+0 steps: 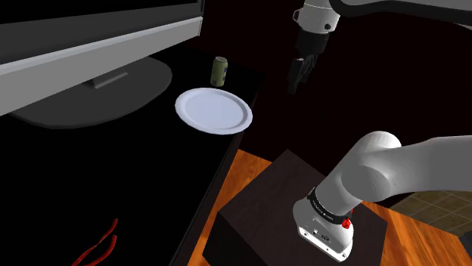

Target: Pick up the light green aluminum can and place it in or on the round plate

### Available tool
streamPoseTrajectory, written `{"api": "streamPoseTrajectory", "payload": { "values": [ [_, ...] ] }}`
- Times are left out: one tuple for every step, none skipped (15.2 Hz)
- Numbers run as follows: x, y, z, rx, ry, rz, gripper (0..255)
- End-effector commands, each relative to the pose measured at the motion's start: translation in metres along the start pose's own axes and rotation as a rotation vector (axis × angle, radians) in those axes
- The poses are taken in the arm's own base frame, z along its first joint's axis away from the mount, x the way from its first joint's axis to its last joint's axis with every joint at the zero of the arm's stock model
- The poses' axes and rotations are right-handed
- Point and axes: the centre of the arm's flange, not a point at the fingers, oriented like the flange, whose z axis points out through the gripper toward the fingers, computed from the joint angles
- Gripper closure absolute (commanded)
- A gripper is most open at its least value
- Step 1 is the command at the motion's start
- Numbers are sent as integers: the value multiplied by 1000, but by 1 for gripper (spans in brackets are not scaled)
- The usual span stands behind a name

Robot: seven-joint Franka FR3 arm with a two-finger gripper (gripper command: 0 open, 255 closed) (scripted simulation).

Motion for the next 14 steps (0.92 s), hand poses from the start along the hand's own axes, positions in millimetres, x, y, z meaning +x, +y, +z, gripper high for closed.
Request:
{"api": "streamPoseTrajectory", "payload": {
  "values": [
    [0,0,0,0,0,0,0],
    [13,3,1,4,1,2,0],
    [26,6,2,8,1,5,0],
    [39,9,3,12,2,7,0],
    [52,12,3,16,2,9,0],
    [64,15,4,20,3,12,0],
    [77,18,5,24,4,14,0],
    [90,21,6,28,4,16,0],
    [103,24,7,32,5,18,0],
    [116,27,8,35,5,21,0],
    [129,30,9,39,6,23,0],
    [141,33,10,43,7,25,0],
    [154,36,10,47,7,28,0],
    [167,39,11,51,8,30,0]
  ]
}}
